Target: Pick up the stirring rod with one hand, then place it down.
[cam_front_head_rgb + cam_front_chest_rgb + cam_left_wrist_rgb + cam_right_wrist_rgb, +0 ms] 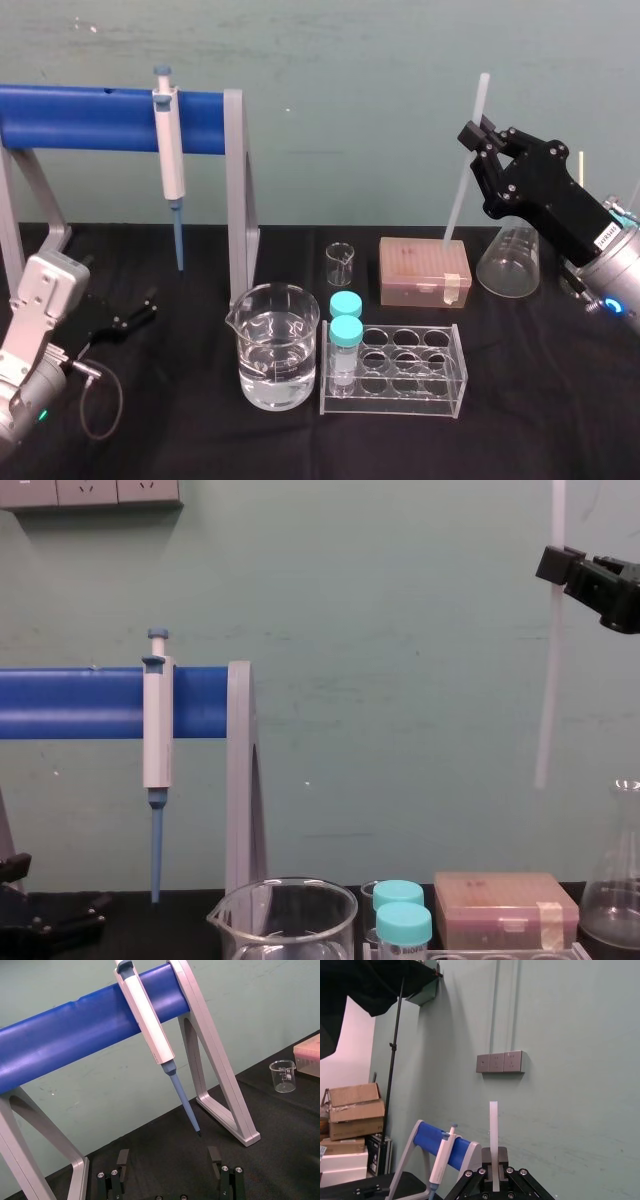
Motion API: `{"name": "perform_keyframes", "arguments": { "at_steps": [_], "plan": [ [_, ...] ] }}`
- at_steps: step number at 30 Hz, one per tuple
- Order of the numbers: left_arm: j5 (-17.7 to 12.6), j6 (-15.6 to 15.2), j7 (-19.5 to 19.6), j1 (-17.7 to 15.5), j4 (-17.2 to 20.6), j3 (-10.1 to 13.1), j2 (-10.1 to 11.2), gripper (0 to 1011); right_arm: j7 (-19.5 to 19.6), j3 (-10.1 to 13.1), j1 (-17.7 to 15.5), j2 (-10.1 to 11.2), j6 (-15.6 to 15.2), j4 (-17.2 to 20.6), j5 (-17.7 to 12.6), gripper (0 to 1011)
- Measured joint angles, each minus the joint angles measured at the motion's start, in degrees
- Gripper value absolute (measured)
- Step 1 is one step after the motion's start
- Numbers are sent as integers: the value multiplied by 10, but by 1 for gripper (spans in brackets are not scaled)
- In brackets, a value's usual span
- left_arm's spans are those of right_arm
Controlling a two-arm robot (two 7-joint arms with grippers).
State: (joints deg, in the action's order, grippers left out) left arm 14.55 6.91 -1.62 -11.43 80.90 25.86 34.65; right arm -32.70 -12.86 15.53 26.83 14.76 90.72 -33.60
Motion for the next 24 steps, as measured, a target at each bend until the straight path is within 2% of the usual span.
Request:
{"name": "perform_keyframes", "arguments": {
  "at_steps": [24],
  "plan": [
    [0, 0, 0, 0, 0, 0, 0, 1000, -1, -3, -2, 0, -4, 0, 5, 64]
  ]
}}
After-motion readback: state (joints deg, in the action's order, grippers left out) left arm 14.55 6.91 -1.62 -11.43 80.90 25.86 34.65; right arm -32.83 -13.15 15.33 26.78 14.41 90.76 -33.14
